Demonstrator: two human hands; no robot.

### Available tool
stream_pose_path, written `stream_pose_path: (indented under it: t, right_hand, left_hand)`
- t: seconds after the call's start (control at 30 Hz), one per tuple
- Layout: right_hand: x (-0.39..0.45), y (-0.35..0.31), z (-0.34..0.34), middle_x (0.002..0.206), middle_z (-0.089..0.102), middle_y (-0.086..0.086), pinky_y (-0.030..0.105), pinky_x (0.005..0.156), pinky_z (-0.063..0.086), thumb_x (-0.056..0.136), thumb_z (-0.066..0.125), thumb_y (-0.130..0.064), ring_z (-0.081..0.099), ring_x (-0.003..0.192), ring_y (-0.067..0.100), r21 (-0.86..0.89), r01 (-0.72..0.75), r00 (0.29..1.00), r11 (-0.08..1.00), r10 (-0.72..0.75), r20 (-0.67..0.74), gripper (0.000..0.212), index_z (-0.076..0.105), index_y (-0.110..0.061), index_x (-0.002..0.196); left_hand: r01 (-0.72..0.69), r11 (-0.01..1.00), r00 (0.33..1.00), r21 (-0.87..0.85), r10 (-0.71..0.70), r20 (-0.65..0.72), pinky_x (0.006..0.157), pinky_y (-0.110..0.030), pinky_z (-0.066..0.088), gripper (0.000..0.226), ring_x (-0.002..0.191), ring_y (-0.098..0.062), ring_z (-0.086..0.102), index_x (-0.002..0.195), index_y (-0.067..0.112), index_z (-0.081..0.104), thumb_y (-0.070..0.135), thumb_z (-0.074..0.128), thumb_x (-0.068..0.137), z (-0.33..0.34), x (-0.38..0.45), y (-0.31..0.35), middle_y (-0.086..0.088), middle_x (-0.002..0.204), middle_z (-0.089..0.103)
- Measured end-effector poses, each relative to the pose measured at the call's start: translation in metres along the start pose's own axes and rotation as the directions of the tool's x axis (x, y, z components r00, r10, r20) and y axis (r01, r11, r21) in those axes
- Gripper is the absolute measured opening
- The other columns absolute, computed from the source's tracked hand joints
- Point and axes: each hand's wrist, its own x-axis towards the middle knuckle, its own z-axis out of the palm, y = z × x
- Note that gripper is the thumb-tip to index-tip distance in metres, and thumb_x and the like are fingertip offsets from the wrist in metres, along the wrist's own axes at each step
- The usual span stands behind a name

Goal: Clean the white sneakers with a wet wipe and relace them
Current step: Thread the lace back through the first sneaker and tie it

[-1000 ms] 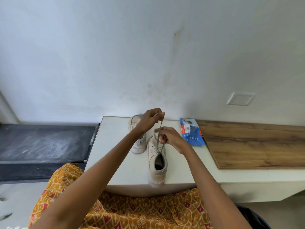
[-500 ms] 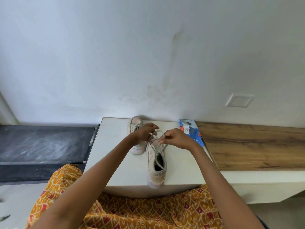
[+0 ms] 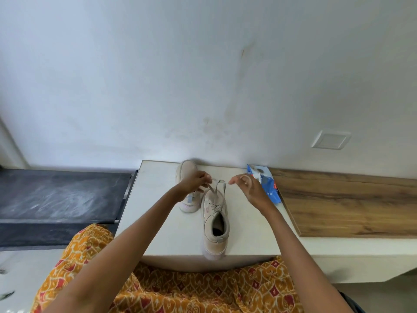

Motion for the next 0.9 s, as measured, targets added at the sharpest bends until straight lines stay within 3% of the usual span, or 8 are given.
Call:
stream_pose_path:
  t: [0.1, 0.17, 0.3, 0.4, 0.53, 0.67, 0.77, 0.9]
  right_hand:
    - [-0.007, 0.012, -0.004, 0.090, 0.056, -0.008, 0.027, 0.085, 0.038, 0.100, 0.041, -0.028, 0.053, 0.098, 0.009, -0.219, -0.076, 0.996, 0.973, 0.084, 0.029, 0.034, 0.063, -0.027, 0.074]
    - [-0.012, 0.021, -0.003, 0.084, 0.053, -0.008, 0.031, 0.079, 0.040, 0.100, 0.038, -0.030, 0.054, 0.091, 0.013, -0.356, -0.152, 0.985, 0.922, 0.172, 0.025, 0.039, 0.060, -0.026, 0.067]
    - [-0.026, 0.040, -0.003, 0.086, 0.061, 0.005, 0.030, 0.067, 0.040, 0.101, 0.031, -0.038, 0.056, 0.080, 0.018, -0.540, -0.280, 0.952, 0.794, 0.300, -0.053, 0.044, 0.055, -0.013, 0.074]
    - [-0.028, 0.048, -0.003, 0.102, 0.065, 0.010, 0.034, 0.077, 0.044, 0.101, 0.027, -0.039, 0.058, 0.090, 0.021, -0.614, -0.387, 0.909, 0.688, 0.398, -0.127, 0.046, 0.061, -0.009, 0.095]
    - [-0.026, 0.051, 0.000, 0.130, 0.054, 0.013, 0.036, 0.093, 0.039, 0.101, 0.026, -0.037, 0.051, 0.118, 0.027, -0.672, -0.487, 0.824, 0.558, 0.549, -0.142, 0.046, 0.049, -0.007, 0.128]
    - [-0.023, 0.044, 0.005, 0.129, 0.052, 0.011, 0.032, 0.081, 0.039, 0.097, 0.041, -0.033, 0.053, 0.114, 0.026, -0.778, -0.451, 0.802, 0.438, 0.582, -0.137, 0.040, 0.042, -0.008, 0.129]
    - [-0.020, 0.041, 0.006, 0.129, 0.050, 0.009, 0.034, 0.085, 0.042, 0.094, 0.049, -0.036, 0.052, 0.115, 0.025, -0.743, -0.364, 0.887, 0.562, 0.453, -0.092, 0.044, 0.042, -0.010, 0.129]
    - [-0.019, 0.027, 0.013, 0.111, 0.062, 0.002, 0.031, 0.083, 0.045, 0.092, 0.054, -0.040, 0.057, 0.098, 0.015, -0.495, -0.147, 0.909, 0.857, 0.315, 0.275, 0.033, 0.064, -0.014, 0.109]
  left_hand:
    - [0.110, 0.902, 0.987, -0.418, -0.147, -0.059, 0.070, -0.035, 0.050, 0.024, 0.081, -0.023, 0.060, 0.095, 0.006, 0.053, 0.014, 0.032, 0.101, 0.001, 0.000, -0.016, -0.008, 0.095, 0.061]
    - [0.101, 0.660, 0.956, -0.744, -0.271, -0.110, 0.075, -0.041, 0.050, 0.026, 0.078, -0.032, 0.062, 0.100, 0.000, 0.050, 0.009, 0.026, 0.098, 0.005, -0.003, -0.025, -0.015, 0.093, 0.062]
    - [0.040, 0.471, 0.925, -0.881, -0.350, -0.145, 0.058, -0.034, 0.045, 0.031, 0.039, -0.018, 0.047, 0.078, 0.008, 0.046, 0.014, 0.025, 0.100, 0.006, -0.010, -0.042, -0.003, 0.048, 0.044]
    - [0.138, 0.725, 0.922, -0.674, -0.343, -0.181, 0.047, -0.026, 0.031, 0.028, 0.035, -0.010, 0.027, 0.072, 0.016, 0.038, 0.017, 0.035, 0.100, 0.007, -0.012, -0.048, 0.000, 0.050, 0.030]
    - [0.113, 0.992, 0.974, -0.048, -0.120, -0.190, 0.043, -0.022, 0.034, 0.012, 0.042, -0.009, 0.039, 0.083, 0.011, 0.048, 0.015, 0.048, 0.095, 0.014, -0.011, -0.048, -0.004, 0.063, 0.041]
    - [-0.039, 0.684, 0.994, 0.729, 0.100, -0.041, 0.085, -0.030, 0.042, 0.030, 0.108, -0.014, 0.050, 0.119, 0.025, 0.060, 0.030, 0.056, 0.090, 0.022, -0.008, -0.051, 0.001, 0.117, 0.053]
    - [-0.168, 0.543, 0.973, 0.823, 0.223, 0.051, 0.103, -0.034, 0.025, 0.035, 0.129, -0.016, 0.034, 0.113, 0.029, 0.066, 0.049, 0.047, 0.093, 0.026, -0.009, -0.050, 0.008, 0.138, 0.044]
    - [-0.339, 0.490, 0.935, 0.803, 0.274, 0.227, 0.092, -0.031, 0.030, 0.024, 0.104, -0.009, 0.053, 0.101, 0.028, 0.070, 0.044, 0.060, 0.087, 0.027, -0.010, -0.048, 0.010, 0.113, 0.063]
